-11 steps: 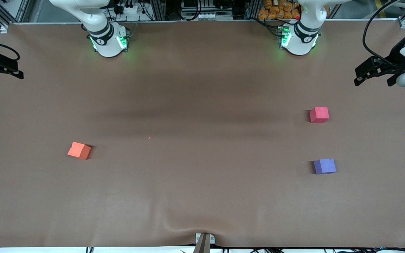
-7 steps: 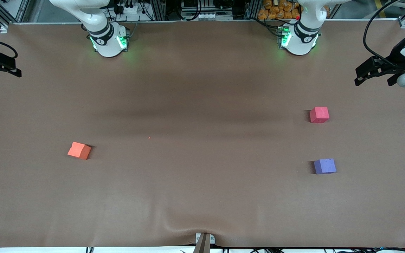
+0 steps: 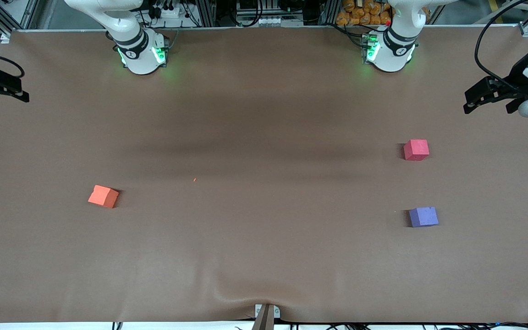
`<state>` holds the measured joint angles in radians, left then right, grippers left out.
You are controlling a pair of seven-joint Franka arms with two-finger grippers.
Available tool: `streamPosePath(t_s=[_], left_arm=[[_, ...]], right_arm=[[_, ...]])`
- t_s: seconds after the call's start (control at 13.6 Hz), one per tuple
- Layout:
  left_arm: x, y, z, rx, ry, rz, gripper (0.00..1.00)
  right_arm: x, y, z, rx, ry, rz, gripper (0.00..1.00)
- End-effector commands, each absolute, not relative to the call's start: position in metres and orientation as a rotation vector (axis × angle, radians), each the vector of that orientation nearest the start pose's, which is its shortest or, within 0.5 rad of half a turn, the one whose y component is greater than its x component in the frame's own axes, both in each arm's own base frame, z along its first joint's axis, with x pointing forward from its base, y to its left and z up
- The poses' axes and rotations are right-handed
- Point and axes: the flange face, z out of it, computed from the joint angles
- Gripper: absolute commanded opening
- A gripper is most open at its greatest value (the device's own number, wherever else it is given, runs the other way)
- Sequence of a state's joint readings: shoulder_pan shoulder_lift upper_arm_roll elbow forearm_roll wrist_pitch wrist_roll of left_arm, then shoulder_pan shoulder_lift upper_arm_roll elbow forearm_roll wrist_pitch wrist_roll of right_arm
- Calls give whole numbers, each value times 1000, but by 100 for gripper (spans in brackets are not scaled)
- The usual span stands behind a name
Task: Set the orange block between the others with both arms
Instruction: 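Reach the right gripper down to the orange cube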
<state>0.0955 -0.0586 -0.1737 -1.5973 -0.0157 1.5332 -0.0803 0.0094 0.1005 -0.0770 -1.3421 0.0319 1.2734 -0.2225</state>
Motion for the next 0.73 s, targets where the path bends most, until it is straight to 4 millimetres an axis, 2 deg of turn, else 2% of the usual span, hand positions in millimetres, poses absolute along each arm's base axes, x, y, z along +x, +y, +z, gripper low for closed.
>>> streamPosePath(t_s=[0.0, 0.44, 0.51, 0.66], left_arm=[[530, -45, 637, -3126, 28, 43, 100], [531, -45, 638, -3127, 23, 41, 100], [531, -45, 638, -3127, 23, 38, 100], [531, -44, 635, -3128, 23, 48, 100]], right_arm=[[586, -37, 587, -3063, -252, 290, 100], [643, -50, 390, -3074, -225, 314, 100], [648, -58, 360, -3068, -250, 322, 100], [656, -70, 317, -3063, -283, 311, 100]])
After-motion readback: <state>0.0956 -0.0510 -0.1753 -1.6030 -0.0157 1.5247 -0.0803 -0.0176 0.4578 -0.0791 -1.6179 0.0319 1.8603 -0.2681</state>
